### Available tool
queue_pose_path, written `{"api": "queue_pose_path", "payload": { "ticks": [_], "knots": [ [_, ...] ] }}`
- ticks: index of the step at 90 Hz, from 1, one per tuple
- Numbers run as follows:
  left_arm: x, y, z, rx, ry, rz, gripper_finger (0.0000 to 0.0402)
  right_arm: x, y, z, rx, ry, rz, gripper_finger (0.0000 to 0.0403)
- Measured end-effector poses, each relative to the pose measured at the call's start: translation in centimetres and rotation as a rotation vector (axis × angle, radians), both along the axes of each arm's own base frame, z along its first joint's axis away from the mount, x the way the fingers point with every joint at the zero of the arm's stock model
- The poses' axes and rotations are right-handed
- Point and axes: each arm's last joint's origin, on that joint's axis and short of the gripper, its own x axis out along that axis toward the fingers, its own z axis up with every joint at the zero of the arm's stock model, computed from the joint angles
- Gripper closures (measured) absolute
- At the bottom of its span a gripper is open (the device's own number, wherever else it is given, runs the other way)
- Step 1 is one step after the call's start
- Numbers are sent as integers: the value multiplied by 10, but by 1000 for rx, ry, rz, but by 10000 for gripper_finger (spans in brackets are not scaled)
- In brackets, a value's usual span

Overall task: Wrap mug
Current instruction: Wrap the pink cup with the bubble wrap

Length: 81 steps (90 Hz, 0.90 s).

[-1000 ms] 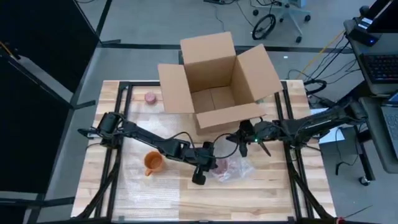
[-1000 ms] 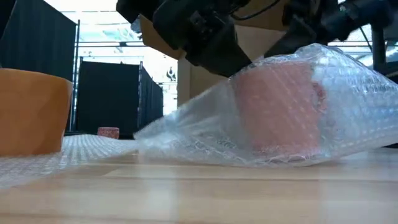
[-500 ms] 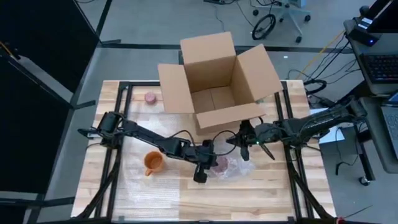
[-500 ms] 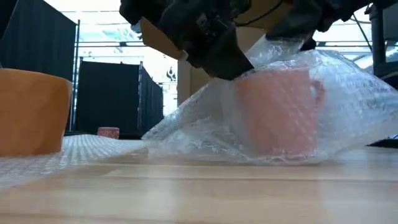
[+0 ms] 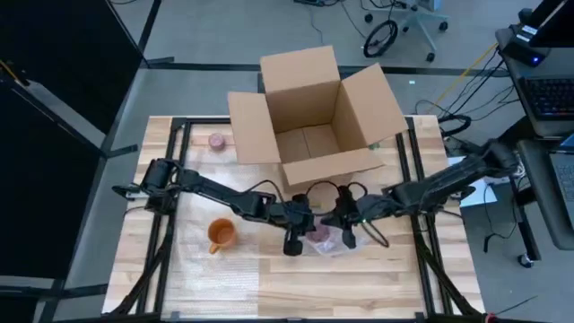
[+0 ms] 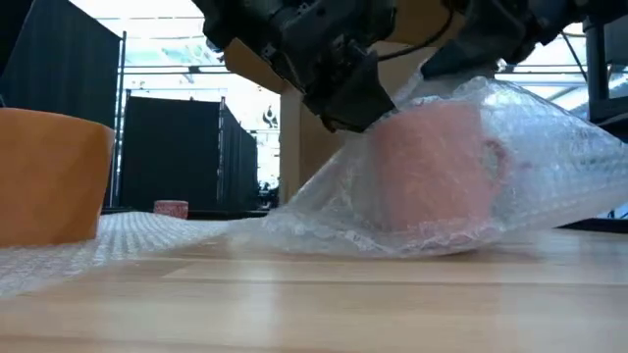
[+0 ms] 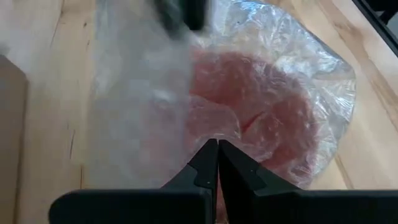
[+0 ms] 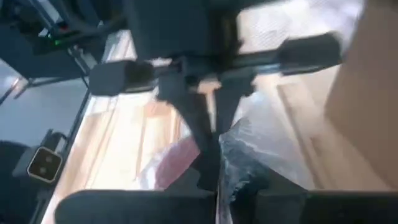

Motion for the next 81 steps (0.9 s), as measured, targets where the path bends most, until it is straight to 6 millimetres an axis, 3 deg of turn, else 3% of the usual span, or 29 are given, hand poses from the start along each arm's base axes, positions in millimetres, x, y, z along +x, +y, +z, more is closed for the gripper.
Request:
{"api": "queue_pose_path", "payload": {
  "ticks": [25,56,65,81],
  "knots": [
    [0,0,0,1,-2,0,401,11,14,-28,59,109,67,403],
    [-2,-6,6,2,-13,-16,401,12,14,-43,91,226,30,403],
    [-8,-10,16,2,-22,-28,401,11,14,-44,89,239,27,403],
    [-19,-20,52,15,-129,-55,401,5,11,-55,61,329,17,403]
  ]
}}
